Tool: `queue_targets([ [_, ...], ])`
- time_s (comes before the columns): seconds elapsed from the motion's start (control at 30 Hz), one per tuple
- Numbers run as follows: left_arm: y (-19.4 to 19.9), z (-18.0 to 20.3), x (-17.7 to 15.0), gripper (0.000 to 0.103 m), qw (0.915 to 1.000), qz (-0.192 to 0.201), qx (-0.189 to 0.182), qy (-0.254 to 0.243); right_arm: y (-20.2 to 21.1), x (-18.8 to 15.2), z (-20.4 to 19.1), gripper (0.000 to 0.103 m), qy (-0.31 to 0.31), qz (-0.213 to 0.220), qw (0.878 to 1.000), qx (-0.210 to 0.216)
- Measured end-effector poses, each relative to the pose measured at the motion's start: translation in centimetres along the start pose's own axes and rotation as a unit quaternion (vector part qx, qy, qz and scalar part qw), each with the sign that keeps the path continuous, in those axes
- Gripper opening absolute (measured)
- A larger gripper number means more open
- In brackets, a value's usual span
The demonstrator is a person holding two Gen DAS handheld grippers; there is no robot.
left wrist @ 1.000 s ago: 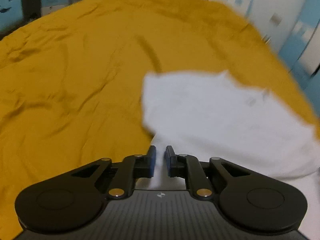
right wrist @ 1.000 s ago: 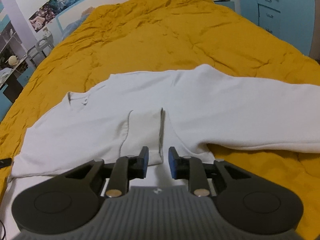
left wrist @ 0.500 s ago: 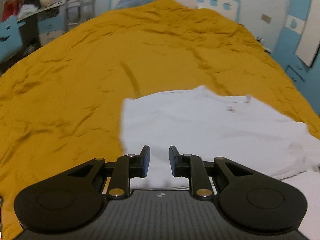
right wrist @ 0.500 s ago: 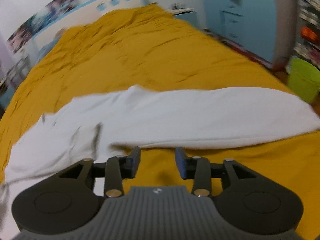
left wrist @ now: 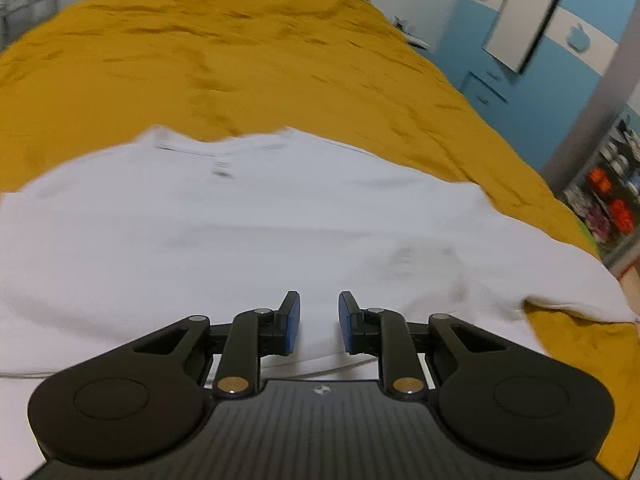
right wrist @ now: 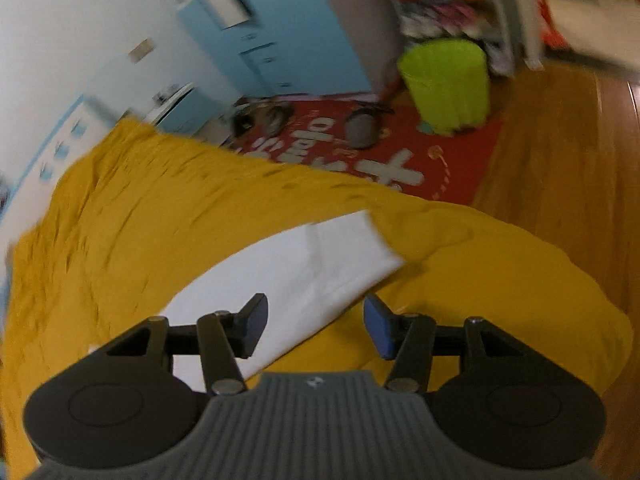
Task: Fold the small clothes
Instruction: 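Grasp the other sleeve cuff with the right gripper and lift it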
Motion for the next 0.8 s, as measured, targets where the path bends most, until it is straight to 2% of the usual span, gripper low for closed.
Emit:
queue_targets([
  [0.13,-3.0,3.1,0.6,0.024,0.9997,-0.02,-0.015,0.004,-2.1,2.2,2.7,0.049,-0.019,-0.009,1.0,-0.014],
  [0.2,-4.3,4.9,0.7,0.024,0.9995,-0.025,-0.017,-0.011,-3.5,2.9,3.5,0.047,-0.031,-0.018,0.999,-0.017],
  [0.3,-6.0,6.8,0.4,0.024,0.9987,-0.042,-0.01,-0.028,-5.4,2.9,4.7,0.034,-0.065,-0.038,0.997,0.003],
  [0.33,-6.4,7.2,0.3,0.024,0.9983,-0.047,0.003,-0.035,-5.7,2.9,4.9,0.031,-0.069,-0.04,0.997,0.008],
  [0.4,-7.4,7.4,-0.1,0.024,0.9974,-0.057,0.015,-0.042,-5.7,2.9,4.6,0.018,-0.06,-0.035,0.997,0.018],
  [0.43,-7.6,7.4,-0.3,0.024,0.997,-0.06,0.018,-0.045,-5.7,2.9,4.3,0.017,-0.057,-0.035,0.997,0.024],
  [0.5,-8.1,7.3,-0.6,0.026,0.9962,-0.064,0.023,-0.055,-5.5,3.2,3.7,0.006,-0.04,-0.032,0.998,0.029],
  [0.67,-7.7,7.6,-0.4,0.028,0.9956,-0.06,0.028,-0.066,-3.4,4.6,0.7,0.003,0.006,0.002,0.999,0.032],
  [0.8,-4.7,7.6,0.1,0.028,0.9981,-0.022,-0.002,-0.057,1.0,5.8,-5.4,0.002,0.063,0.038,0.995,0.062],
])
Point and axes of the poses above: each gripper's, at about its wrist camera, not at the fingertips, and y roughly against the way its jaws point, z to its right, x to its top, the point moved 3 cm from there along -y, roughly the way its jaws point, and after that the axes turned 2 degrees about -z, right-handed, at the moved point
